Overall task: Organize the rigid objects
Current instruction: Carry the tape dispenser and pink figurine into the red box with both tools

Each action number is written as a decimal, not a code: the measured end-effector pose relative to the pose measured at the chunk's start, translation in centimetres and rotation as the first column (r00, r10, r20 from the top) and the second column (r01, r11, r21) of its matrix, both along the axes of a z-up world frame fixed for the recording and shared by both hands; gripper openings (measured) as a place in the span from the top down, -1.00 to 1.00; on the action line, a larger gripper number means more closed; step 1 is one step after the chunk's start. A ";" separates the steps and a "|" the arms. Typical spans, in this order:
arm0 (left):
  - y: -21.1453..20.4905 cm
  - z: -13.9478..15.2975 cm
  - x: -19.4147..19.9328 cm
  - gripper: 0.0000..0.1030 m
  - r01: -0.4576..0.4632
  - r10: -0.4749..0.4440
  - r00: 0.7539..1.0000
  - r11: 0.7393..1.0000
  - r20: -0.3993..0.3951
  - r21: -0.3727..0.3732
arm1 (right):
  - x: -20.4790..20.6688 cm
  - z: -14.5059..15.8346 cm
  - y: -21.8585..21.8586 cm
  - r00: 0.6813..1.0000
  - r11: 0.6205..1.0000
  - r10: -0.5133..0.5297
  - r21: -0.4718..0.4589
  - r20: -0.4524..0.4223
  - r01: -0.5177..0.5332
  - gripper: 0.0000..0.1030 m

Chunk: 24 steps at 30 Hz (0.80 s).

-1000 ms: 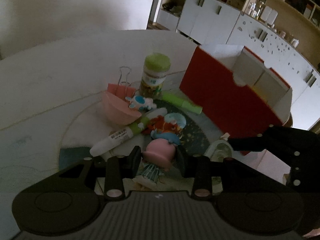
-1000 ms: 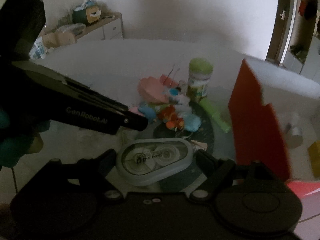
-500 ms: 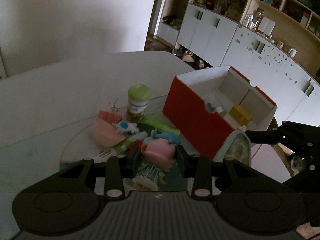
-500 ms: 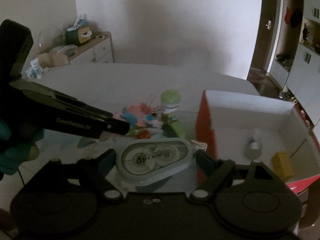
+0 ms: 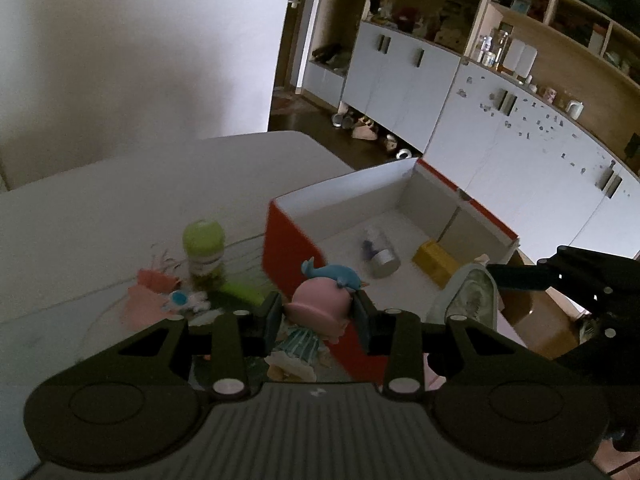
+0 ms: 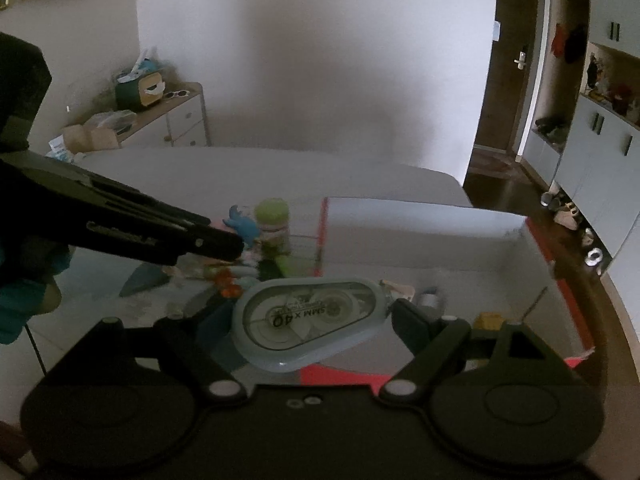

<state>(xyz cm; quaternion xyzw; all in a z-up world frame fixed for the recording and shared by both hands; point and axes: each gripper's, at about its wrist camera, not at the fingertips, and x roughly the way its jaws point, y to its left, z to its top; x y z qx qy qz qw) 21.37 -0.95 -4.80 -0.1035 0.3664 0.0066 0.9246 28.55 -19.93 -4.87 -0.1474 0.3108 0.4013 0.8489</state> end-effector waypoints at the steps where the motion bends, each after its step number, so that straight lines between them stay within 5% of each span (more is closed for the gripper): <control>1: -0.6 0.1 0.4 0.28 0.001 -0.001 1.000 1.000 0.001 0.006 | 0.3 0.0 -0.4 1.000 1.000 -0.001 0.000 0.000 0.001 -0.67; 24: -9.9 -2.4 10.1 0.28 0.034 -0.023 0.994 0.995 -0.110 0.096 | 8.8 -2.2 -7.7 1.000 0.999 -0.011 -0.051 -0.002 0.010 -0.67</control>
